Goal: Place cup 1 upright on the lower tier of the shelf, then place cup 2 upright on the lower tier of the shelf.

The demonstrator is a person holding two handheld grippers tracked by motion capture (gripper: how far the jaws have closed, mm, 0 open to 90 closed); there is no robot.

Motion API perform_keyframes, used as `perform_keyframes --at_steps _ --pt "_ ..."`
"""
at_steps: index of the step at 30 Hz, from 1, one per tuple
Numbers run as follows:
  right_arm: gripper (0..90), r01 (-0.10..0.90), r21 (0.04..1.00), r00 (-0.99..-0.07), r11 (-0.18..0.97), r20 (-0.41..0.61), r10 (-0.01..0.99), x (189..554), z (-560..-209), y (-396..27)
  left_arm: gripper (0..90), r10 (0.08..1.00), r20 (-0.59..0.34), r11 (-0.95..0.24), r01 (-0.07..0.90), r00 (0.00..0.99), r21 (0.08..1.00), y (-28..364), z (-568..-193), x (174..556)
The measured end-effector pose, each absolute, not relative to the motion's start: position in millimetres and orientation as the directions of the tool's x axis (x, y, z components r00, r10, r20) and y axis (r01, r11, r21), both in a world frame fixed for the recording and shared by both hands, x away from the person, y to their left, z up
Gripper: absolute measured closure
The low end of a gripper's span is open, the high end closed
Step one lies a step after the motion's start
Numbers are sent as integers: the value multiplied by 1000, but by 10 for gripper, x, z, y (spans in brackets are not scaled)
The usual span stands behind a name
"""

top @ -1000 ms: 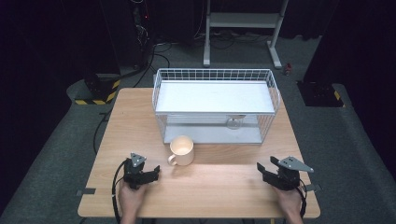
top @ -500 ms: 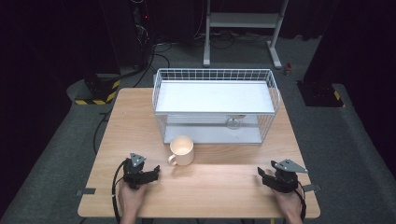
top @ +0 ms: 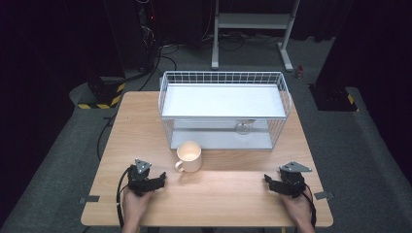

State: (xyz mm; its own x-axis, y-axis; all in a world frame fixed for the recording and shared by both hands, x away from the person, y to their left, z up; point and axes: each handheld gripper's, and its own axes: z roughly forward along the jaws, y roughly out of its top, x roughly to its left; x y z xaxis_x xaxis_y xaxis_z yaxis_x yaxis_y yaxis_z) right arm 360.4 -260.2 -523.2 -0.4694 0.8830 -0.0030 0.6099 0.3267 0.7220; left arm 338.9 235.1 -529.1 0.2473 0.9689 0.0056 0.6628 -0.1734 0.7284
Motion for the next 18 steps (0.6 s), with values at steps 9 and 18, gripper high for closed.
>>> perform_keyframes --at_steps 9,18 --pt "252 605 719 -478 341 -14 878 3620 -5235 -2571 146 961 -15 -180 664 277 726 2328 -5252 3314" --pt "252 604 720 -478 342 -16 878 3620 -5235 -2571 98 929 -83 -175 628 359 758 2281 -5199 3135"
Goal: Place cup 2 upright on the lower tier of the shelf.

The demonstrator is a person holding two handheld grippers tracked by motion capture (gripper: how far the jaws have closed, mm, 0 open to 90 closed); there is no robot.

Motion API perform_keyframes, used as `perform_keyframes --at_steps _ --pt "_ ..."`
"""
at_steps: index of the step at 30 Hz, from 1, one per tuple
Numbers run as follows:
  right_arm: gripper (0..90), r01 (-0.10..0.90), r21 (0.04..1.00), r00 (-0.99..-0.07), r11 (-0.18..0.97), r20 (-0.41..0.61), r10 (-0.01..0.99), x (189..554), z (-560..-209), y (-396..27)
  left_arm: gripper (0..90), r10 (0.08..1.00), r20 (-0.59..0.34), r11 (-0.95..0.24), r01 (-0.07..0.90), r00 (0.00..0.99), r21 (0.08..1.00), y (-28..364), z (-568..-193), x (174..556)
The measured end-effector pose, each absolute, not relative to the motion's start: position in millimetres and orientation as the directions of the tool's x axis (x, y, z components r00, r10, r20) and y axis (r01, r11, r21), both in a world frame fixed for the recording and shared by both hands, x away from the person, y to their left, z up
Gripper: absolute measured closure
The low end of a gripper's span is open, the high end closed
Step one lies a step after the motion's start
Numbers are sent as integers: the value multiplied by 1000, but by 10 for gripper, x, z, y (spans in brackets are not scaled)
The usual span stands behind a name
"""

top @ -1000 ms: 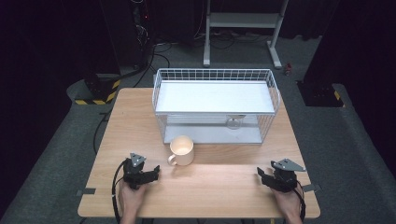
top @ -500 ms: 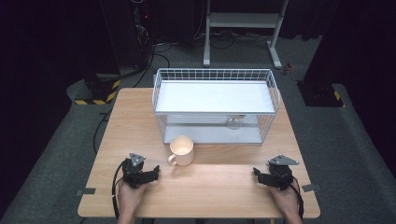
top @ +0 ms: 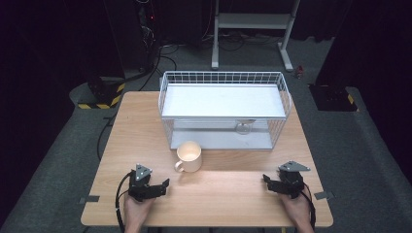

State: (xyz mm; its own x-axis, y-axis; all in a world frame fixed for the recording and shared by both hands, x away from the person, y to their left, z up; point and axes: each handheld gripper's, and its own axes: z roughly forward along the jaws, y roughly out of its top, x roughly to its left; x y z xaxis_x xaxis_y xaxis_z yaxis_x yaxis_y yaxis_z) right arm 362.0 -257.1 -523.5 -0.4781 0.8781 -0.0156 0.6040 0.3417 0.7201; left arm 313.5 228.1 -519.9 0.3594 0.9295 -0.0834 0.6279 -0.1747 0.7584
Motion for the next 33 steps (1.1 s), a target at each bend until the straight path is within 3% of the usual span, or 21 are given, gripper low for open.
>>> perform_keyframes --at_steps 14,33 --pt "252 605 721 -475 339 -15 880 3614 -5235 -2566 28 880 -76 -248 589 469 769 1921 -5096 3162" --pt "252 604 721 -474 340 -18 880 3613 -5236 -2567 2 872 -51 -273 571 486 774 1657 -4995 3454"
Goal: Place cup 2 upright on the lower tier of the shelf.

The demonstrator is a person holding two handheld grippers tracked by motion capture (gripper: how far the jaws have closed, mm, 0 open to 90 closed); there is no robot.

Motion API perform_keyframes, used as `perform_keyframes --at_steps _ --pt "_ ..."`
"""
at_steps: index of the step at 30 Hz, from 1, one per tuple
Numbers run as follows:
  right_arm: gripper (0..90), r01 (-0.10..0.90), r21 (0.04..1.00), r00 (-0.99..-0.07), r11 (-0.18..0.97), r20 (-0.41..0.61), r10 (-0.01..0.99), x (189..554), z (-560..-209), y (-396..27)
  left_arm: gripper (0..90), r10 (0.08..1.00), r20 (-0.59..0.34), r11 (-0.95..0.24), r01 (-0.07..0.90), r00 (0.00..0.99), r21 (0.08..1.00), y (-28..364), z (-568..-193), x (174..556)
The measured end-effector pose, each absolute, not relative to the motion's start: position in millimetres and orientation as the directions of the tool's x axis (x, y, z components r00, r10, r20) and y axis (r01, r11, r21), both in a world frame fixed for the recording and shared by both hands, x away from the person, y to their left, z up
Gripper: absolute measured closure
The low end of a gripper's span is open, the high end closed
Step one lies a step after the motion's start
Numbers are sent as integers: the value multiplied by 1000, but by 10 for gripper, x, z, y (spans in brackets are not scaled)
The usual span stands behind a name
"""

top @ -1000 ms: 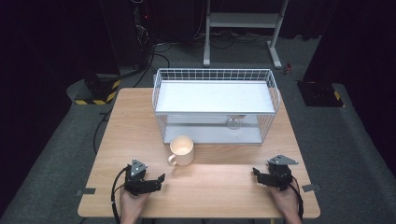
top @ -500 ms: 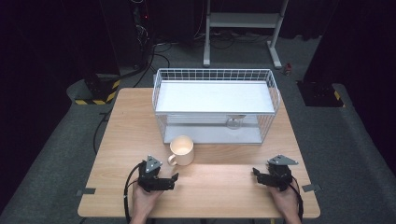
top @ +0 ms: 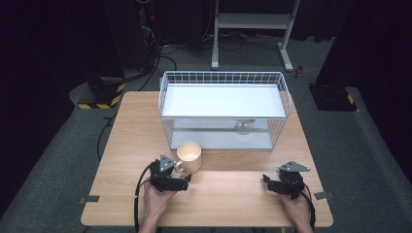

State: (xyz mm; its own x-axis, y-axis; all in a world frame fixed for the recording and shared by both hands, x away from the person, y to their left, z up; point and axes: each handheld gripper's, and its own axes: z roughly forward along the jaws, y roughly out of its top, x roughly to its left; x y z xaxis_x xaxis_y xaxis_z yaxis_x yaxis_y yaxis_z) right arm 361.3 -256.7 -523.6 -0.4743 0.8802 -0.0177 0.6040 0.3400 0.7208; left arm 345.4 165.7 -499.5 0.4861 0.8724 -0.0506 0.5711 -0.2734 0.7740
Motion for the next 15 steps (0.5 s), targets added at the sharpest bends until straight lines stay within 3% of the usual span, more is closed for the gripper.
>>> perform_keyframes --at_steps 15 --pt "251 604 721 -474 340 -17 880 3613 -5235 -2567 1 866 -42 -281 554 499 784 1557 -4877 3639"
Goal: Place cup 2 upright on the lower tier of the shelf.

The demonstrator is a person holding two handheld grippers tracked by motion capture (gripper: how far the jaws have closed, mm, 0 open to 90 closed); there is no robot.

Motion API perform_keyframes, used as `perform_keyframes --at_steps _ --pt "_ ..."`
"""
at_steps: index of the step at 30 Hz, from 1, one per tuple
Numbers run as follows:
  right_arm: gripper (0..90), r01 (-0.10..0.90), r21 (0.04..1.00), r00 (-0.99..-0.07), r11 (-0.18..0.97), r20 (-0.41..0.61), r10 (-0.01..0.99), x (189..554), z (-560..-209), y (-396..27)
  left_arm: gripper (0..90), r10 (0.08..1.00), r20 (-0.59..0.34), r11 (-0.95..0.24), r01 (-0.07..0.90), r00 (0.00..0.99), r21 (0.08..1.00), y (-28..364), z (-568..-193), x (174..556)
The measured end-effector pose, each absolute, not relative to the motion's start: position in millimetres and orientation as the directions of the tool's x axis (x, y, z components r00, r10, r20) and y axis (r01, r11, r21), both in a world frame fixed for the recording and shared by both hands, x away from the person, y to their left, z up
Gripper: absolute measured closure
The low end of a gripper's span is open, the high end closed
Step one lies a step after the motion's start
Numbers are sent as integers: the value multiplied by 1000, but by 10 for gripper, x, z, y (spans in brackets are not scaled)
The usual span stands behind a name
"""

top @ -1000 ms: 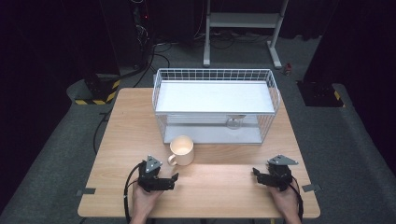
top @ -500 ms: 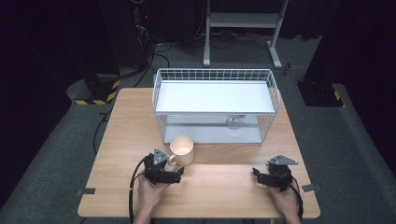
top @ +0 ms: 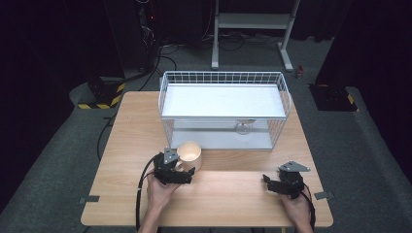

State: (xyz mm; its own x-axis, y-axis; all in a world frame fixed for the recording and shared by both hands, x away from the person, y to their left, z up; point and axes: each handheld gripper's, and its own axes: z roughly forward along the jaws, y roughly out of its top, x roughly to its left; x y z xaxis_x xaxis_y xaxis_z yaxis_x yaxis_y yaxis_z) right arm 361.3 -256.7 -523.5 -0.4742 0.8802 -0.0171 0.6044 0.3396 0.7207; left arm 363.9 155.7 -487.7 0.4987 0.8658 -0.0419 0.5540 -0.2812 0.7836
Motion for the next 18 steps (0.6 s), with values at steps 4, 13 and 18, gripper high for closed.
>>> perform_keyframes --at_steps 4,13,18 --pt "245 606 719 -473 340 -17 881 3611 -5236 -2567 1 866 -45 -276 552 498 787 1551 -4887 3686" --pt "245 606 719 -473 339 -17 881 3610 -5236 -2567 1 862 -57 -262 540 503 800 1510 -4934 3768" --pt "245 606 719 -473 339 -17 881 3610 -5236 -2566 0 858 -45 -271 525 512 807 1458 -4900 3832"
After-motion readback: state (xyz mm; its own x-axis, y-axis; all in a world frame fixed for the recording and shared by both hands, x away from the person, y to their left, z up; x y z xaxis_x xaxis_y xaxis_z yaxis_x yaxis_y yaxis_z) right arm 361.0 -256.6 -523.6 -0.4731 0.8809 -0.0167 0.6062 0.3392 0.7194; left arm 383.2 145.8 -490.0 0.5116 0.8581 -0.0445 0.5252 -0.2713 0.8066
